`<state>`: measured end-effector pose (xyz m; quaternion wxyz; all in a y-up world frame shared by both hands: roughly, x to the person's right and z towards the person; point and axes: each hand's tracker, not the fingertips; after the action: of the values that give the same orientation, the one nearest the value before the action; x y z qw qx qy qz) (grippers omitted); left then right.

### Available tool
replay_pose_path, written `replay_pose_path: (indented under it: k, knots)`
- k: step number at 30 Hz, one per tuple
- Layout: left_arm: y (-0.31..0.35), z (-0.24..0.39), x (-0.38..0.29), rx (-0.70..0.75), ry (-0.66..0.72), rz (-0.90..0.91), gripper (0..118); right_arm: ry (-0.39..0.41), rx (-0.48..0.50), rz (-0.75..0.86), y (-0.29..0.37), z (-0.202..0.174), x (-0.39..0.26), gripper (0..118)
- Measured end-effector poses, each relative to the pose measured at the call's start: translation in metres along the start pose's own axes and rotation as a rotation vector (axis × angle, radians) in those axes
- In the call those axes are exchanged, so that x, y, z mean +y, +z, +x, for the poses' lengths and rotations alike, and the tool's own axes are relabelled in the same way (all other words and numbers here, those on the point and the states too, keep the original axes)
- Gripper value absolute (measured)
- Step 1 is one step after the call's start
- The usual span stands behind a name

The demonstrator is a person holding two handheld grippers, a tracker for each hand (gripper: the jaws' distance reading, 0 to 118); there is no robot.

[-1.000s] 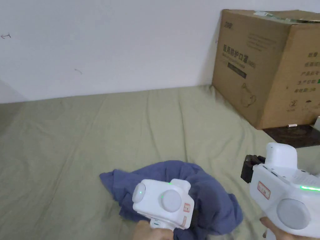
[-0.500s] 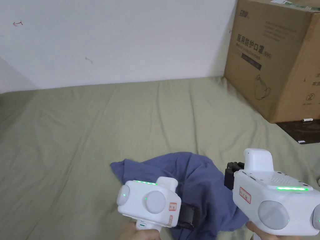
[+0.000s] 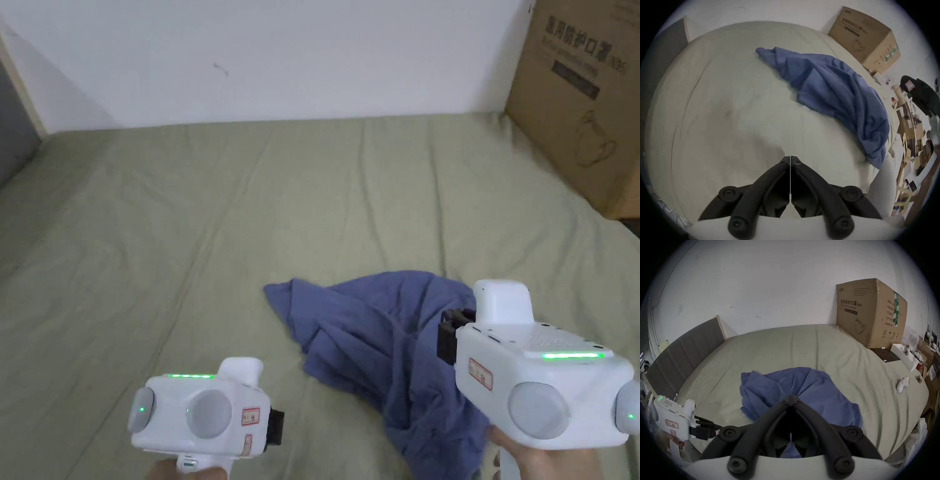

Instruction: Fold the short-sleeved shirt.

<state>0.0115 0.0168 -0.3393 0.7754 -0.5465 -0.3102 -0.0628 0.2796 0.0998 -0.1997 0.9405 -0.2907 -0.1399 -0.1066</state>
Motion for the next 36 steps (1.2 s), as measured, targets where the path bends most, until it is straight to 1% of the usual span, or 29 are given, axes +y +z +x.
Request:
replay_pose_path:
  k: [3,4,5,6,7,8,9,10,14,16,17,19,20,21,22,23,24,25,26,27,28,29,30,32,35,36]
  knots:
    - [-0.006,-0.007,0.026,0.024,0.004,0.015,0,0.008,0.001,-0.019,-0.015,-0.001,0.004,0]
    - [-0.008,-0.009,0.038,0.032,0.003,0.015,7,0.010,0.003,-0.024,-0.020,-0.001,0.007,0]
    - [-0.012,-0.011,0.052,0.038,-0.004,0.019,25,0.010,0.005,-0.028,-0.026,0.000,0.009,0]
    - [-0.016,-0.015,0.067,0.044,-0.017,0.026,50,0.010,0.007,-0.032,-0.031,0.002,0.013,0]
    - [-0.021,-0.017,0.080,0.050,-0.026,0.027,86,0.009,0.007,-0.037,-0.037,0.003,0.016,0]
    - [-0.027,-0.019,0.097,0.066,-0.033,0.021,104,0.007,0.003,-0.042,-0.043,0.005,0.019,0]
    - [-0.031,-0.022,0.113,0.076,-0.036,0.031,109,0.005,0.000,-0.043,-0.048,0.007,0.022,0]
    - [-0.035,-0.025,0.127,0.081,-0.037,0.053,107,0.003,-0.001,-0.044,-0.052,0.010,0.023,0]
    - [-0.060,-0.040,0.184,0.120,0.004,0.083,107,-0.004,-0.013,-0.070,-0.072,0.019,0.025,0]
    - [-0.073,-0.042,0.200,0.139,0.044,0.076,106,-0.012,-0.014,-0.087,-0.078,0.024,0.022,0]
    - [-0.083,-0.044,0.208,0.137,0.060,0.061,103,-0.019,-0.016,-0.093,-0.080,0.027,0.021,0]
    - [-0.100,-0.043,0.213,0.118,0.065,0.042,91,-0.028,-0.021,-0.108,-0.085,0.032,0.016,0]
    - [-0.106,-0.039,0.211,0.123,0.054,0.028,91,-0.029,-0.025,-0.113,-0.086,0.035,0.015,0]
    - [-0.112,-0.035,0.207,0.171,0.028,0.021,89,-0.028,-0.032,-0.124,-0.089,0.038,0.013,0]
    - [-0.113,-0.031,0.203,0.177,0.008,0.055,85,-0.029,-0.038,-0.133,-0.091,0.040,0.012,0]
    - [-0.108,-0.027,0.199,0.186,0.019,0.064,78,-0.033,-0.043,-0.139,-0.092,0.043,0.011,0]
    - [-0.103,-0.026,0.197,0.195,0.025,0.086,68,-0.041,-0.048,-0.144,-0.093,0.046,0.010,0]
    - [-0.099,-0.022,0.196,0.202,-0.002,0.095,51,-0.050,-0.048,-0.149,-0.094,0.048,0.009,0]
    - [-0.096,-0.017,0.195,0.230,-0.045,0.096,25,-0.058,-0.045,-0.154,-0.095,0.050,0.009,0]
    - [-0.093,-0.012,0.196,0.251,-0.054,0.106,25,-0.061,-0.048,-0.154,-0.095,0.051,0.009,0]
    - [-0.089,-0.013,0.199,0.233,-0.047,0.104,15,-0.062,-0.052,-0.155,-0.096,0.052,0.011,0]
    - [-0.088,-0.012,0.199,0.267,-0.039,0.110,0,-0.060,-0.053,-0.157,-0.097,0.054,0.013,0]
    - [-0.088,-0.013,0.200,0.237,-0.010,0.100,0,-0.056,-0.054,-0.155,-0.098,0.054,0.018,0]
    - [-0.082,-0.017,0.200,0.223,0.012,0.107,0,-0.044,-0.035,-0.141,-0.101,0.058,0.031,0]
    - [-0.063,-0.017,0.197,0.181,0.006,0.130,0,-0.025,0.068,-0.161,-0.118,0.061,0.060,1]
    - [-0.057,-0.021,0.198,0.140,0.012,0.138,0,-0.002,0.087,-0.187,-0.128,0.061,0.070,14]
